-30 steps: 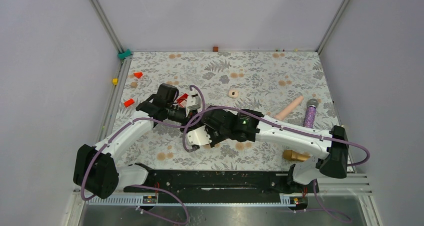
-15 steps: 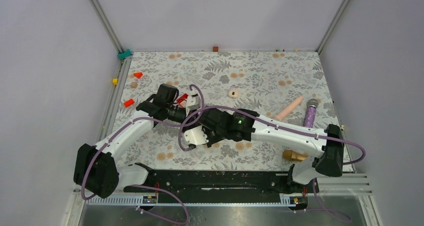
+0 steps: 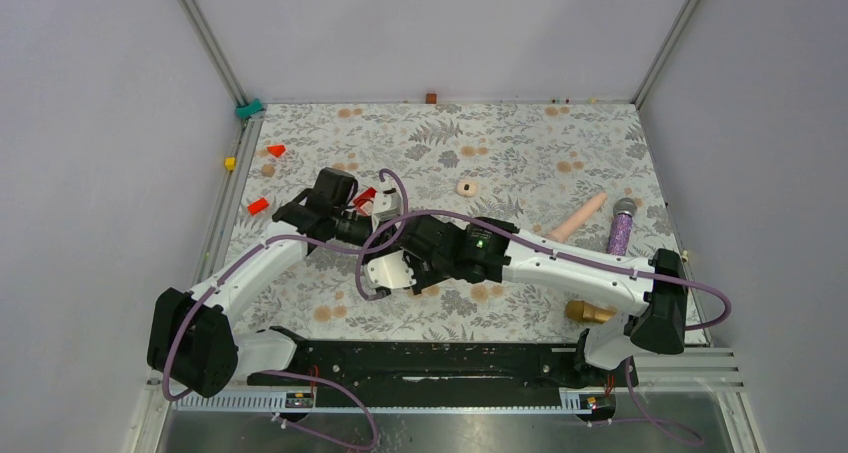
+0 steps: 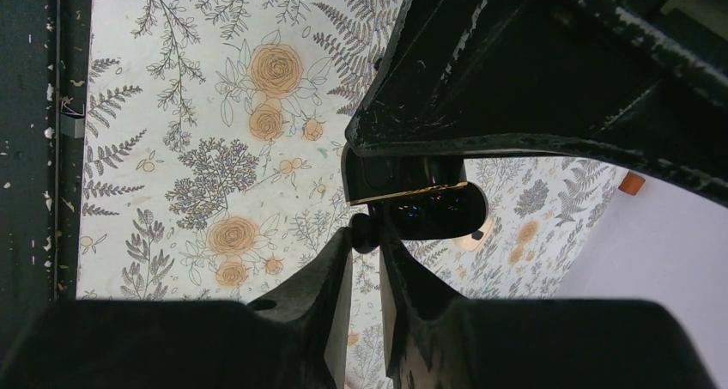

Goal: Insert the wireless bluetooth earbuds into the charging case
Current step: Place the earbud in the charging case.

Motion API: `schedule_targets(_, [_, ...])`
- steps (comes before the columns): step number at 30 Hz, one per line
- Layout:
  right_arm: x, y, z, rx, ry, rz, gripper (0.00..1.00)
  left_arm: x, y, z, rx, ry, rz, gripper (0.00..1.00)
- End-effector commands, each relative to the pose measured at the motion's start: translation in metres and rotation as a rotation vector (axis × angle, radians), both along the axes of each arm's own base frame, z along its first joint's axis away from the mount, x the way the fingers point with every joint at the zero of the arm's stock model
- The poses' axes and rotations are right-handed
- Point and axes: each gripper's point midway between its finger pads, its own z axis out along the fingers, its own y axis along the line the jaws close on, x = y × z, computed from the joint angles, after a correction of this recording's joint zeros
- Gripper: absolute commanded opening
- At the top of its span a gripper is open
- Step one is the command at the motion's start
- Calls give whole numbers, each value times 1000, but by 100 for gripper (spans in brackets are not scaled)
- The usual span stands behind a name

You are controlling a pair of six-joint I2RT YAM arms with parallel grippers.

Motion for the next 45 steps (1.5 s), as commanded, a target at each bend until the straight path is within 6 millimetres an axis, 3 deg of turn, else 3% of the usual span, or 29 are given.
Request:
schedule_targets(1, [-5,14,9,58,3,13,23,0,-6,20,-68,-61,-39,0])
schedule_targets(13, [-4,18,21,103,3,-8,34,-13,-1,30,-150,-73,-103,0])
schedule_targets(27, [-10,14,77,187,6,-11,44,-15,1,33,-175,-77,-116,0])
schedule_targets(35, [-21,10,84,205,57,5,49,-16,3,36,-190,-76,-116,0])
schedule_targets(42, [-38,-15,83,178,106,76,50,-8,8,39,-202,-64,-90,0])
schedule_targets(44, [-41,-21,81,183,126,90,54,-4,10,39,-202,-70,-76,0])
schedule_targets(45, [-43,-22,80,192,142,96,62,-2,11,39,-201,-68,-68,0])
